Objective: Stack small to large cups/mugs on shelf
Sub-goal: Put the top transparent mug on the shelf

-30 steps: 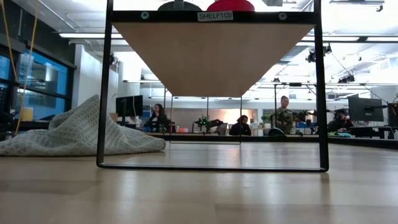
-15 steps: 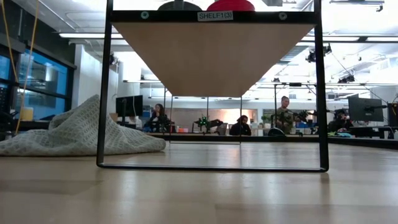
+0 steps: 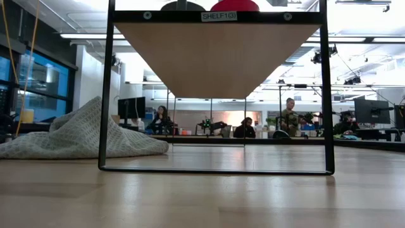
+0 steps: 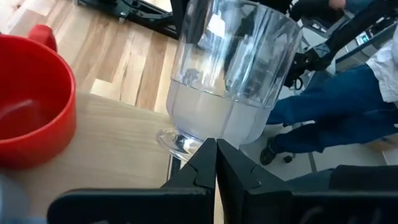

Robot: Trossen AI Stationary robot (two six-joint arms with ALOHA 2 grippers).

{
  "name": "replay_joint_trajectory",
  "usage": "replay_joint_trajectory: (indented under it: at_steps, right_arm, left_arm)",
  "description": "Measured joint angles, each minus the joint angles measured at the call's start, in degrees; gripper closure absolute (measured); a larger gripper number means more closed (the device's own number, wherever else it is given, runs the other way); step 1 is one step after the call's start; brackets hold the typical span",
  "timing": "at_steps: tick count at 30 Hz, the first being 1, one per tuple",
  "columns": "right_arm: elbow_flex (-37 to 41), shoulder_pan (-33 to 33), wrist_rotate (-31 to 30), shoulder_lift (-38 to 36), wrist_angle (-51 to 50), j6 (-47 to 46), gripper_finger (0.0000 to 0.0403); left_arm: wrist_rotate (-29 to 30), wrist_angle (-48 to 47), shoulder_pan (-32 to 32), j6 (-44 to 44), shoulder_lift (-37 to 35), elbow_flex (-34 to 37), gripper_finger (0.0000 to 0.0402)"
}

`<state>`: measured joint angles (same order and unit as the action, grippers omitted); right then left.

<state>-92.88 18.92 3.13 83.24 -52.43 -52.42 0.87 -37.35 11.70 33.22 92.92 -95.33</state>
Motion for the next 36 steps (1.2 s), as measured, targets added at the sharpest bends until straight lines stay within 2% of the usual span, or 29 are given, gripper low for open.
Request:
replay_joint_trajectory:
  at_steps: [9, 15, 22, 25, 36]
  right_arm:
    - [0.0, 0.0, -0.08, 0.0, 3.46, 0.0, 0.0403]
    - [0.0, 0.0, -0.61, 0.02, 4.03, 0.0, 0.0403]
    - [0.0, -0.02, -1.24, 0.0, 4.28, 0.0, 0.0403]
    - [0.0, -0.05, -1.75, 0.04, 3.78, 0.0, 0.0403]
    - [-0.07, -0.04, -4.78, 0.38, -4.6, -5.75, 0.0403]
  left_arm:
    - [-0.38, -0.99, 0.05, -0.25, 0.75, 0.04, 0.0402]
    - [-3.96, 0.42, -0.05, 0.01, 2.86, 0.07, 0.0402]
    - [-3.11, 0.29, -0.06, -0.01, 3.19, 0.04, 0.0402]
    - [-0.87, -2.17, -0.06, -0.06, 2.24, 0.04, 0.0402]
    - [10.49, -7.95, 0.58, -4.54, -10.4, 0.04, 0.0402]
